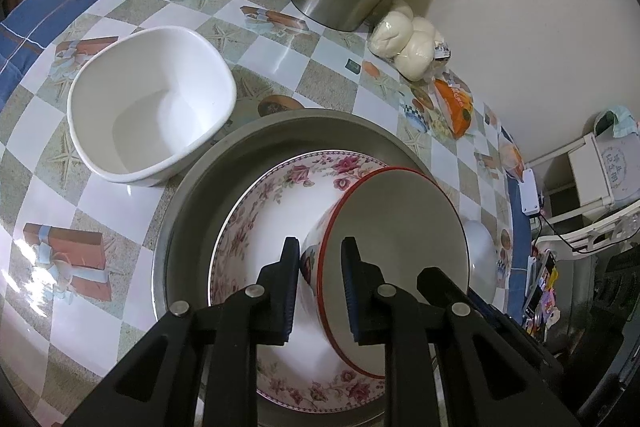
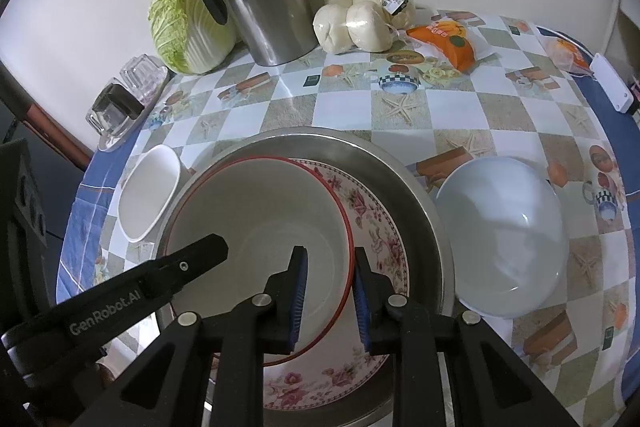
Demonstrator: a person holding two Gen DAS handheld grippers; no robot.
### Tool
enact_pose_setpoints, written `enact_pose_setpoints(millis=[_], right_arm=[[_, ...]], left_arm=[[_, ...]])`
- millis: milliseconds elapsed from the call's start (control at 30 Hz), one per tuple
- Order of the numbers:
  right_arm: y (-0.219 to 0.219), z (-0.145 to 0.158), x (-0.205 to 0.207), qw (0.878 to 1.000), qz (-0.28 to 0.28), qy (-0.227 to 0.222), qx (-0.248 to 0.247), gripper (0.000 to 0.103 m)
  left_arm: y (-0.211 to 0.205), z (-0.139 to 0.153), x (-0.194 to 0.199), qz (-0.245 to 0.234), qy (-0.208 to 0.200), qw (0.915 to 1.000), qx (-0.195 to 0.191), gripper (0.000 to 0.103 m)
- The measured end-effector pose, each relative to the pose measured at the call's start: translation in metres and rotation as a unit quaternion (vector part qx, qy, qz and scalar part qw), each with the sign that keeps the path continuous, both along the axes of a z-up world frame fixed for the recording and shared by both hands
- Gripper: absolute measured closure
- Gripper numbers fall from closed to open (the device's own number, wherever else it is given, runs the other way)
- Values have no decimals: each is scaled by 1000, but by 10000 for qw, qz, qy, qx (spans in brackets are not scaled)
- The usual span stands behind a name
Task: Organize plates and bowls
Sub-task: 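Open both tools and release the red-rimmed bowl in the basin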
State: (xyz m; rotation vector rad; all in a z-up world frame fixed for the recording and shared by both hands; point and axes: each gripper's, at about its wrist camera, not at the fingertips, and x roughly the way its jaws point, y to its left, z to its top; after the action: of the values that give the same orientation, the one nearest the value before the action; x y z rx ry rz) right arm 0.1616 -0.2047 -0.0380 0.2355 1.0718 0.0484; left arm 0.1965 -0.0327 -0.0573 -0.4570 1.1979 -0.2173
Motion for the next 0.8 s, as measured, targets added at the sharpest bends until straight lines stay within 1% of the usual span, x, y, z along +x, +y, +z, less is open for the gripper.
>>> enact_pose_setpoints(millis=[67, 133, 200, 267, 433, 567, 600, 667, 733, 800], right_arm=[[0, -1, 0, 10000, 4, 9, 25, 78], [-1, -1, 0, 10000, 10, 24, 29, 78], [0, -1, 0, 10000, 13, 25, 10, 78], [2, 1, -1, 10000, 23, 9, -42, 78], [1, 6, -4, 9998, 28, -43, -183, 78], [-2, 13, -6, 9994, -39, -70, -335, 78], [-3, 14, -7, 9993, -52, -73, -362, 76], [-5, 18, -9, 9990, -82, -88, -423, 71], [-6, 22, -10, 9988, -79, -141, -455, 61], [-7, 26, -12, 9987, -61, -178, -478, 57]], left_arm=[[0, 0, 0, -8, 4, 10000, -7, 82], [1, 1, -1, -31, 4, 10000, -24, 78], [1, 4, -2, -52, -12, 10000, -15, 71], [1, 7, -3, -62, -59, 9999, 61, 68], [6, 14, -6, -32, -90, 9998, 195, 66], [7, 27, -9, -34, -256, 9993, 266, 53], [8, 30, -10, -26, -294, 9991, 303, 49], [10, 35, -11, 5, -349, 9986, 398, 43], [13, 38, -13, 37, -368, 9982, 482, 42], [16, 40, -14, 87, -370, 9977, 561, 41]])
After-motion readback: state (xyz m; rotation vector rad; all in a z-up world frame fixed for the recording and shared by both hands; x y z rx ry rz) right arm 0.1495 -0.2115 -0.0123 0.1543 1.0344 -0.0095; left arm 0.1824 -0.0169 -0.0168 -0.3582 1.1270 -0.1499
